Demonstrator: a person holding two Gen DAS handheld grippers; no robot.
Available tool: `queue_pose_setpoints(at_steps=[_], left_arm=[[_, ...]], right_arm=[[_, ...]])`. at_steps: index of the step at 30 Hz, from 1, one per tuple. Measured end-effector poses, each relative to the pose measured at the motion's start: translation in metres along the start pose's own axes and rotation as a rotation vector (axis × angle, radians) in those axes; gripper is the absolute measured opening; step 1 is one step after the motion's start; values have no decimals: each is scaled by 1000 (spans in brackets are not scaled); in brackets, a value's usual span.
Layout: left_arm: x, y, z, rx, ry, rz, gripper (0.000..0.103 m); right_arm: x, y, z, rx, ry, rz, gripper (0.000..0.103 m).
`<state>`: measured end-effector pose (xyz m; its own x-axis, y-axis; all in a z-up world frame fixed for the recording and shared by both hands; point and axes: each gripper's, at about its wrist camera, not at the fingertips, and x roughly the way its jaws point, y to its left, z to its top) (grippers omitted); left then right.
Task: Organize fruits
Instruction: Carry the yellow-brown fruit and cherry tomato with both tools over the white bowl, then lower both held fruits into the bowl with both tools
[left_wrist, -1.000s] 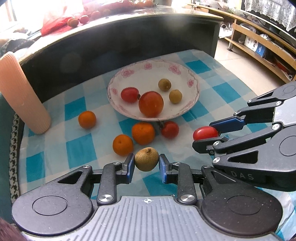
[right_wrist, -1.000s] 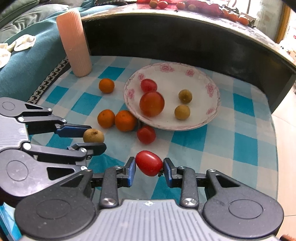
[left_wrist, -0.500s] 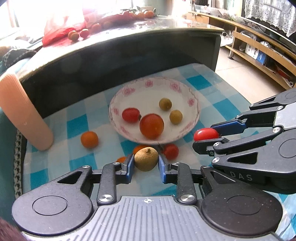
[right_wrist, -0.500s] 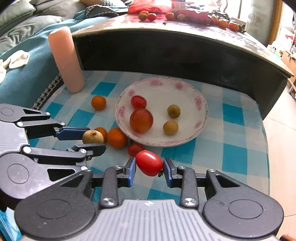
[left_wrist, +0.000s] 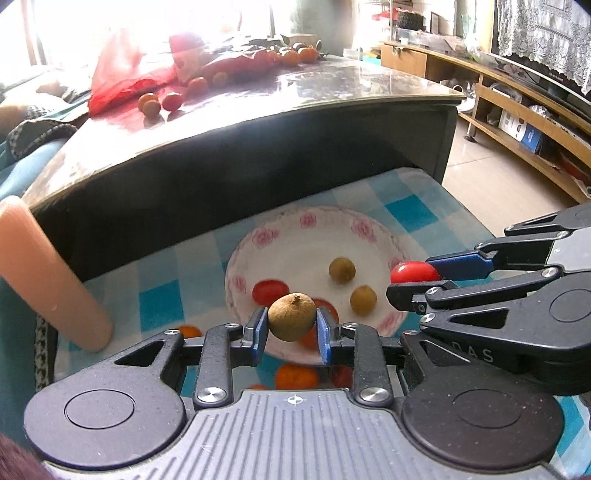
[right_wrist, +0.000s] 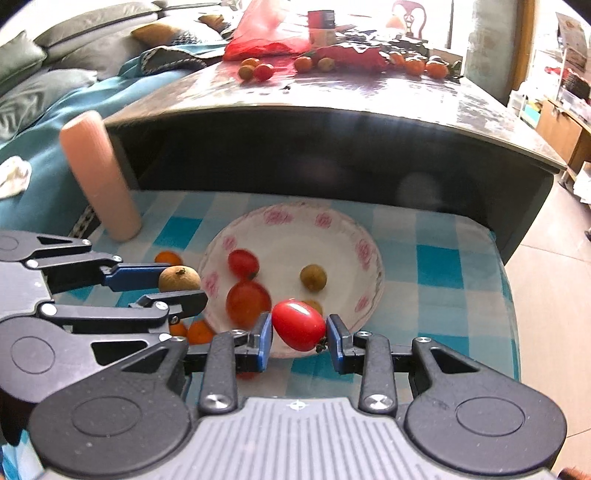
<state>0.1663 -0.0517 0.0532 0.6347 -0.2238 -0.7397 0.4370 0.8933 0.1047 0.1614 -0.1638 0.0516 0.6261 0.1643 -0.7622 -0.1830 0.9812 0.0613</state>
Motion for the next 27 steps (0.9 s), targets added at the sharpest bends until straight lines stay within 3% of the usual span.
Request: queue_pose_setpoints(at_steps=[27], left_arm=[[41,9,19,-46,29,-2,34]], right_arm=[[49,-29,28,53,16,-21,47]])
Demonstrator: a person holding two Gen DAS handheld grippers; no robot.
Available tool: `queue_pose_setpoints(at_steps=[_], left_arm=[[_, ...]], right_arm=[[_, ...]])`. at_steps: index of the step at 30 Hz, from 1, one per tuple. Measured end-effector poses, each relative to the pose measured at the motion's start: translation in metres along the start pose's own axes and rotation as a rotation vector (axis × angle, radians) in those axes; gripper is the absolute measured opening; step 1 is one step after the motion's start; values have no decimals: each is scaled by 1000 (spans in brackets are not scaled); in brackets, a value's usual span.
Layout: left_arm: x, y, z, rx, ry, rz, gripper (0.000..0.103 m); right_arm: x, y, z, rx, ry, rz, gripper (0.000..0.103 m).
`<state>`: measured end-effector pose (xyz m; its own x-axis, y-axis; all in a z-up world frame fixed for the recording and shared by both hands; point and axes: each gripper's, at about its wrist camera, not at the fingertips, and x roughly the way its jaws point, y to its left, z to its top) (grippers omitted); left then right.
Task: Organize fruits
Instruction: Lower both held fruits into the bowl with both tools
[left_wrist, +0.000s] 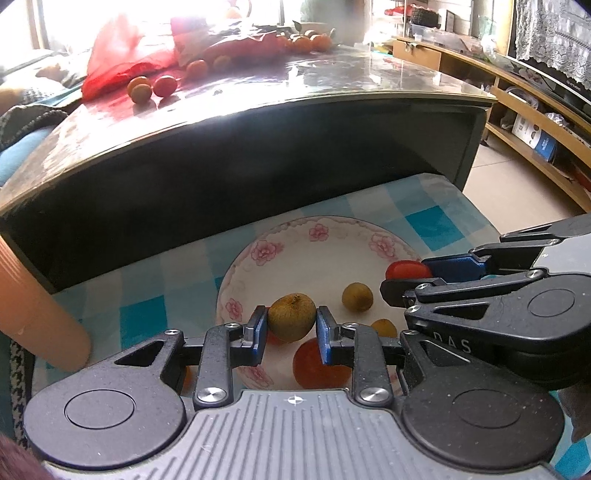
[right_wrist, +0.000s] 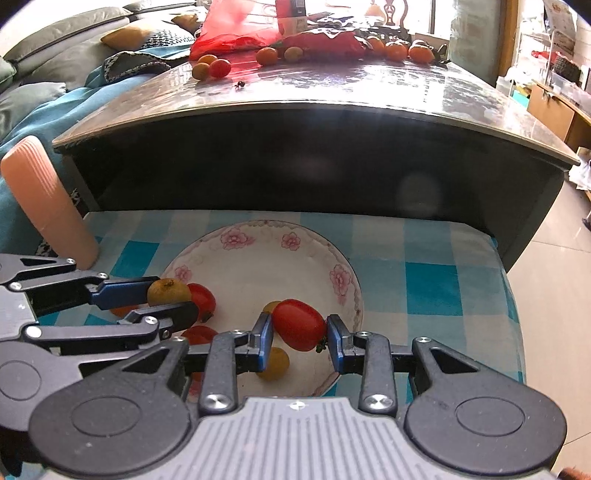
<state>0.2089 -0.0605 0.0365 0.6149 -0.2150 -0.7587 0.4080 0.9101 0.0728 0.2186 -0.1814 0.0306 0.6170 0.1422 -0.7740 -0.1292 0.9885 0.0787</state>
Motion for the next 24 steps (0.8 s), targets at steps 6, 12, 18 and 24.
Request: queue_pose_setpoints(at_steps=[6,12,18,24], left_arm=[[11,6,3,-19,11,6,34],[22,10,3,-40,30,-2,34],[30,15,3,-68,51,-19,34],[31,19,3,-103,58,-45,34]], right_arm=[[12,-1,3,19,3,15,47],[24,-5,5,43,12,31,47],[33,-7,4,63,25,44,47],[38,-11,5,83,32,52,47]])
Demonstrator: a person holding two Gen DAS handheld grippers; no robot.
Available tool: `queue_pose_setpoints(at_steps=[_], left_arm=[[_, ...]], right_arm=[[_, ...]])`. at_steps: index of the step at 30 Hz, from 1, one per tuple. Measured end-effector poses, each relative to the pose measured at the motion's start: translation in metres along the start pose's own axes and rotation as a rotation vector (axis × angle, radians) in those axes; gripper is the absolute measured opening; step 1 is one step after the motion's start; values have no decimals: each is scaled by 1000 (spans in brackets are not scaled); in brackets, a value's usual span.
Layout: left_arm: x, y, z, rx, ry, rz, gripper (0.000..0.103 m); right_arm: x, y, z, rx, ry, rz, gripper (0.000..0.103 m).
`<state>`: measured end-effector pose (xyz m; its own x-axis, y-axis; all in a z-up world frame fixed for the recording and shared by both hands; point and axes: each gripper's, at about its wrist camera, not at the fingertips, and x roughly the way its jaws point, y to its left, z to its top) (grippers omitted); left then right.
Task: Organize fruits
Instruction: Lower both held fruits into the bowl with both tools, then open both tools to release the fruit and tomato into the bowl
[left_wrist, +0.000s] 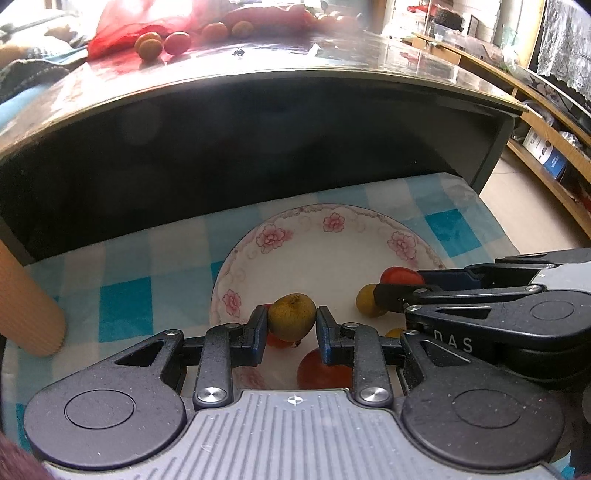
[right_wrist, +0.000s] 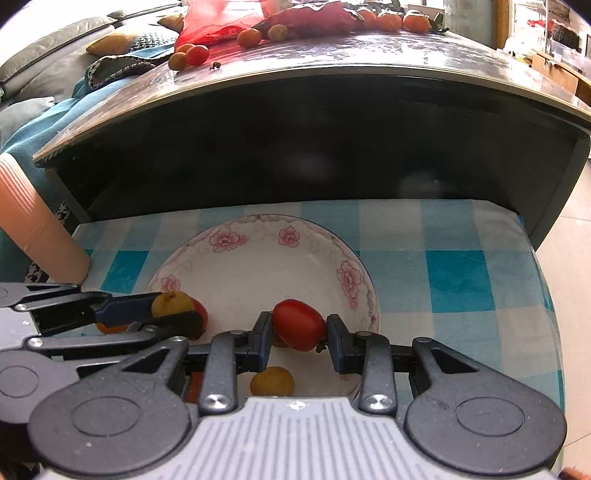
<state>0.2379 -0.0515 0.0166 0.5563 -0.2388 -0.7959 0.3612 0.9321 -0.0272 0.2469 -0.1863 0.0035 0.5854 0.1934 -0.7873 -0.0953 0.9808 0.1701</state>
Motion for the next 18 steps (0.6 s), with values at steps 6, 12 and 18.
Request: queue_pose_setpoints(at_steps=[6,12,18], left_arm=[[1,0,0,-6,0,-4,35],[1,1,1,-10,6,3,38],[3,0,3,-17,6,11,42]], right_arm=[[0,-2,-1,7,-1,0,47],[0,-1,-1,8,-4,-5,47],[0,-1,-1,15,-3,-15,47]])
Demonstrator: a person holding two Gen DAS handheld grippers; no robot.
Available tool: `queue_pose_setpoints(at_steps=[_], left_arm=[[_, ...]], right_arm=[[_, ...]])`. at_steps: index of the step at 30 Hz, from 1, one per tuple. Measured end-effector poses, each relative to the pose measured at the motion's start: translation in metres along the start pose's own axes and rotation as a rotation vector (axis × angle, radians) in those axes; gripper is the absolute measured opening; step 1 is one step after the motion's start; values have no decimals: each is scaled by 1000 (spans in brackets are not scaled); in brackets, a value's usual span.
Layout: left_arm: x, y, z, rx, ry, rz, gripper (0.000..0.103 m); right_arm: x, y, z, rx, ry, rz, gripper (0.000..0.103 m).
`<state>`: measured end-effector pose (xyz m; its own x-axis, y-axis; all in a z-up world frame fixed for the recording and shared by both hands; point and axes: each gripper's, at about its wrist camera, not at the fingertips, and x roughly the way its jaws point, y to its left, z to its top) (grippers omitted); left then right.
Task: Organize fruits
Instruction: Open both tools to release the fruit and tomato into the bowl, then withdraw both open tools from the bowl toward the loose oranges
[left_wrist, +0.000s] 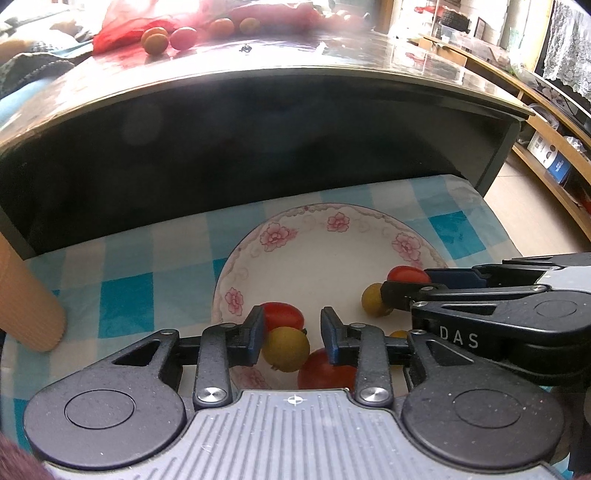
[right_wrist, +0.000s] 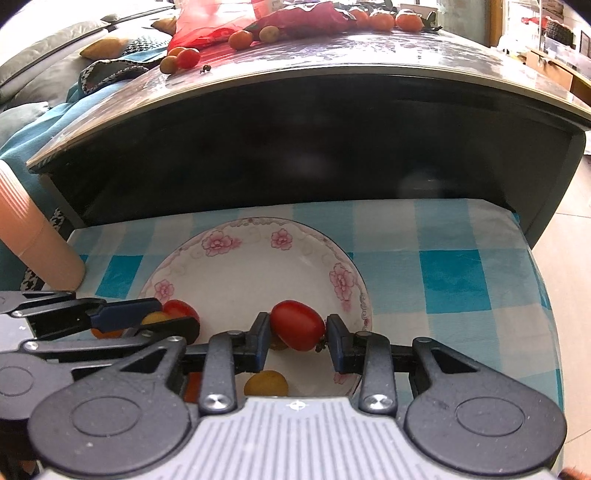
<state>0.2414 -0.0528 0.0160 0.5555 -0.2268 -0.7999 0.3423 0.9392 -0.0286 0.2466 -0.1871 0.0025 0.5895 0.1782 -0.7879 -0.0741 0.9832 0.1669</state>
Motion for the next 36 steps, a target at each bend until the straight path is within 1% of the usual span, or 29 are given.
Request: queue_pose_setpoints(at_steps=[6,18,21,28,36], left_arm=[[-3,0,-1,2,-11,3,44],[-13,-1,-3,7,-39,6,50],[-18,-2,-5,16,-46,7,54],[-37,1,-14,18,-62,3,57],[-57,11,-30,29,-64,13,58]], right_arm=[[0,0,1,13,5,-5,48],[-10,-3,2,30,-20,-9,49],[-16,-2,3,30,-27,-13,49],[-40,8,1,-7,-46,-8,51],[-66,25,-18,-67,-45,-1,51]])
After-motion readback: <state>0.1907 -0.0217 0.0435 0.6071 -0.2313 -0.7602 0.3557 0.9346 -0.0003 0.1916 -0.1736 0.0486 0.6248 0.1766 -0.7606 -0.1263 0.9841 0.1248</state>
